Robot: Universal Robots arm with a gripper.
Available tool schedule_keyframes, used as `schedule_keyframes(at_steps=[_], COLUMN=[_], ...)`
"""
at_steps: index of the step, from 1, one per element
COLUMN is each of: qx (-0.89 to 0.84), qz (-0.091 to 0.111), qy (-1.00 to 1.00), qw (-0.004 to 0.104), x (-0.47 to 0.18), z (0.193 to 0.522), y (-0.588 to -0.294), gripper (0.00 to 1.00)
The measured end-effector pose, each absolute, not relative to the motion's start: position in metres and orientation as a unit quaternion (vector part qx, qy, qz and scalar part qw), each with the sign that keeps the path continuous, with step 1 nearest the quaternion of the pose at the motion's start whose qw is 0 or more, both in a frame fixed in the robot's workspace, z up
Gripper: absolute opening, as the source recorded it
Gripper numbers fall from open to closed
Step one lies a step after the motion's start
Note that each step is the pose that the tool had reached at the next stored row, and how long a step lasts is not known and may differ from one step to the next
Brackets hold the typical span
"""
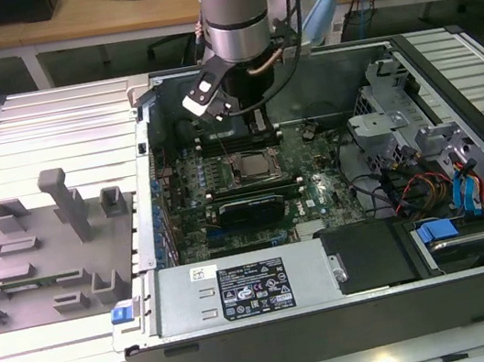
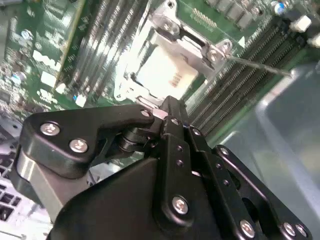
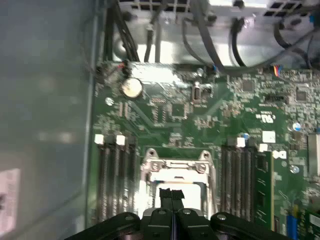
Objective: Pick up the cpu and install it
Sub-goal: 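Close the cpu cover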
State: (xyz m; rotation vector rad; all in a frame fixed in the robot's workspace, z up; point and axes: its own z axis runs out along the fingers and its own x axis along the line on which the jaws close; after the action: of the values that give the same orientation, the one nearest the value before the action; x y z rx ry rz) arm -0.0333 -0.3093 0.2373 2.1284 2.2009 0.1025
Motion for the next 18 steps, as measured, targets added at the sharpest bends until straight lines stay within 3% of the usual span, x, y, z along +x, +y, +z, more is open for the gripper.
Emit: schedule_keyframes(at_steps=[8,13,18], qx=[0.695,0.695,0.674], qz=[0.025,-0.006,-0.008], qy=[0.718,0.719,0.739], qw=[0.032,-0.008,-0.011], x=[-0.0329,-0.0255,-0.0252], z=[0.2348,0.2341,0.2341], y=[-0.3175,-0.3181,-0.3182], gripper=[0.11,0.11,0.11])
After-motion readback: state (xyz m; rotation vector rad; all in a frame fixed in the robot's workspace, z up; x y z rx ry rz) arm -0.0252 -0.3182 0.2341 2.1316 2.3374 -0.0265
